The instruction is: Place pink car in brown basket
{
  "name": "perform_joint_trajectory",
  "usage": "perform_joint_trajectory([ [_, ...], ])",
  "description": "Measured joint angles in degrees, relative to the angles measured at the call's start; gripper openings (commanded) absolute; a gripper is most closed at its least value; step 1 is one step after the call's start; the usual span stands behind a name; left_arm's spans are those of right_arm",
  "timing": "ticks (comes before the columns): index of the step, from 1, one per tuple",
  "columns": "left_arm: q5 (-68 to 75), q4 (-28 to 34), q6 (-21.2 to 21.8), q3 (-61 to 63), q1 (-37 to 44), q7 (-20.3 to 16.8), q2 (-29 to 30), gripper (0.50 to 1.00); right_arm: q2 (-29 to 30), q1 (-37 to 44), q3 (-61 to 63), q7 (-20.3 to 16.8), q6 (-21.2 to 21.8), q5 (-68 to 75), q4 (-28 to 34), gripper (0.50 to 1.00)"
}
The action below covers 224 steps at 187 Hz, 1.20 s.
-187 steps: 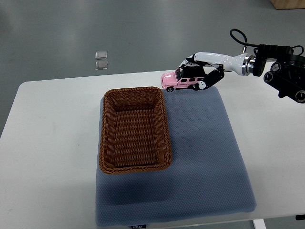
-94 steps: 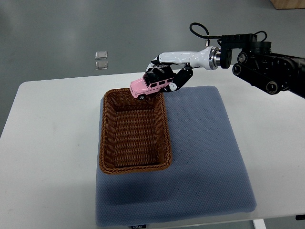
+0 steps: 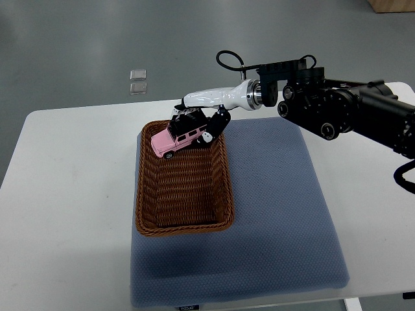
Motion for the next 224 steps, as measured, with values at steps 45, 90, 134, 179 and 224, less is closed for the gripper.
perform_joint_trajectory([
  [45,0.00,0.00,0.00,0.00,-0.01,0.00,0.00,1.000,2.20,-3.39,-1.95,0.00,-2.53,0.00,-1.79,0.500],
  [90,0.00,0.00,0.00,0.00,-0.01,0.00,0.00,1.000,3.31,-5.14,-1.94,0.00,-3.43,0.00,-2.64,0.500],
  [134,0.00,0.00,0.00,0.02,-0.01,0.04,0.00,1.000,3.91,-6.00,-1.88,-0.08,-3.84,0.17,-2.73,0.762],
  [179,0.00,0.00,0.00,0.02,0.00,0.04,0.00,1.000,3.94,-6.23,-1.83,-0.09,-3.79,0.42,-2.69,0.901],
  [224,0.00,0.00,0.00,0.02,0.00,0.04,0.00,1.000,3.69,-6.16,-1.00,-0.01,-3.87,1.48,-2.62,0.901],
])
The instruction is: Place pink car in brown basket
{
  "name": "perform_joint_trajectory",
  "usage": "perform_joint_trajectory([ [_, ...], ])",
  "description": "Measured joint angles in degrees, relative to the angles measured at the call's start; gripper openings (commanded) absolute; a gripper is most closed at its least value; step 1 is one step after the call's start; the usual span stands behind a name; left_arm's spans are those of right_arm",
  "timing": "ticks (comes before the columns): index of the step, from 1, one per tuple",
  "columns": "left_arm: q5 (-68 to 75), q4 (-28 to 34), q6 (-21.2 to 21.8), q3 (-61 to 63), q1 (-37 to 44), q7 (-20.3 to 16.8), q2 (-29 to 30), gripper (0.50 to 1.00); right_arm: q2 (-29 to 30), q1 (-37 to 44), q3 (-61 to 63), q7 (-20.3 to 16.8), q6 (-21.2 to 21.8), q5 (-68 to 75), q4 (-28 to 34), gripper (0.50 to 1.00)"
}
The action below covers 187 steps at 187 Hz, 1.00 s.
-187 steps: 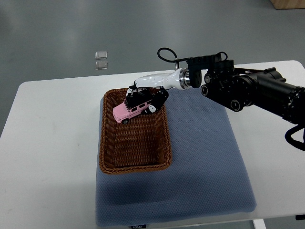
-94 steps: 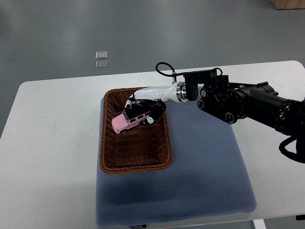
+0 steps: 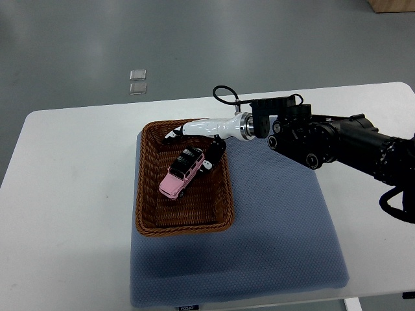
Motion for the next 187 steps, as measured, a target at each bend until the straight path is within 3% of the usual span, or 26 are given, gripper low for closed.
perform_joint_trajectory([
  [43,0.00,0.00,0.00,0.00,-0.01,-0.01,0.00,1.000,-1.21,-0.37,4.73,-0.75,1.05,10.12,-0.15,0.901],
  [146,0.00,0.00,0.00,-0.01,-0.01,0.00,0.00,1.000,-7.57,-12.15,19.91,-16.30,0.23,55.15,-0.73,0.913],
  [187,0.00,0.00,0.00,-0.01,0.01,0.00,0.00,1.000,-7.15,-18.31,28.91,-17.88,-0.22,62.51,-0.73,0.913],
])
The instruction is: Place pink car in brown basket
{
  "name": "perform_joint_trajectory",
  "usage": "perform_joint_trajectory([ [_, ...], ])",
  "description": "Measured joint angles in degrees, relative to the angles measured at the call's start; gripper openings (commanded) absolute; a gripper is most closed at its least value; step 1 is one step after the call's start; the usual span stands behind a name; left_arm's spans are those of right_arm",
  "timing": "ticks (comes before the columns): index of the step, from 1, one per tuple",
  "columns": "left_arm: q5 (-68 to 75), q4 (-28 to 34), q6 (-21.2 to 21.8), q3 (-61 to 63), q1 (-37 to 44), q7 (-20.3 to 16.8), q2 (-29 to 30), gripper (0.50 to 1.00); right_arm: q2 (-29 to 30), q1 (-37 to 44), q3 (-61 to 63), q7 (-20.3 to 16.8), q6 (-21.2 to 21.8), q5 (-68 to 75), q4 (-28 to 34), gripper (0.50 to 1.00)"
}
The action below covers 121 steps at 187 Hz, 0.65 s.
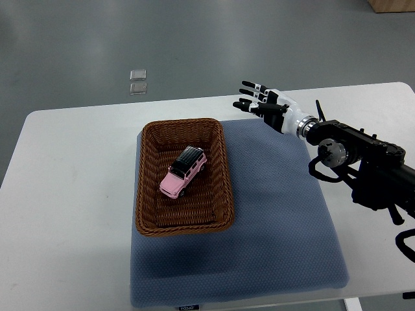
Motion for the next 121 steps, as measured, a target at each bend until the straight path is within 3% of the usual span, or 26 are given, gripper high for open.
perform_joint_trajectory([
  [121,0.00,0.00,0.00,0.00,0.00,-0.04,0.00,1.000,-0.33,-2.49,5.07,0.75,-0.12,2.39,-0.53,0.915],
])
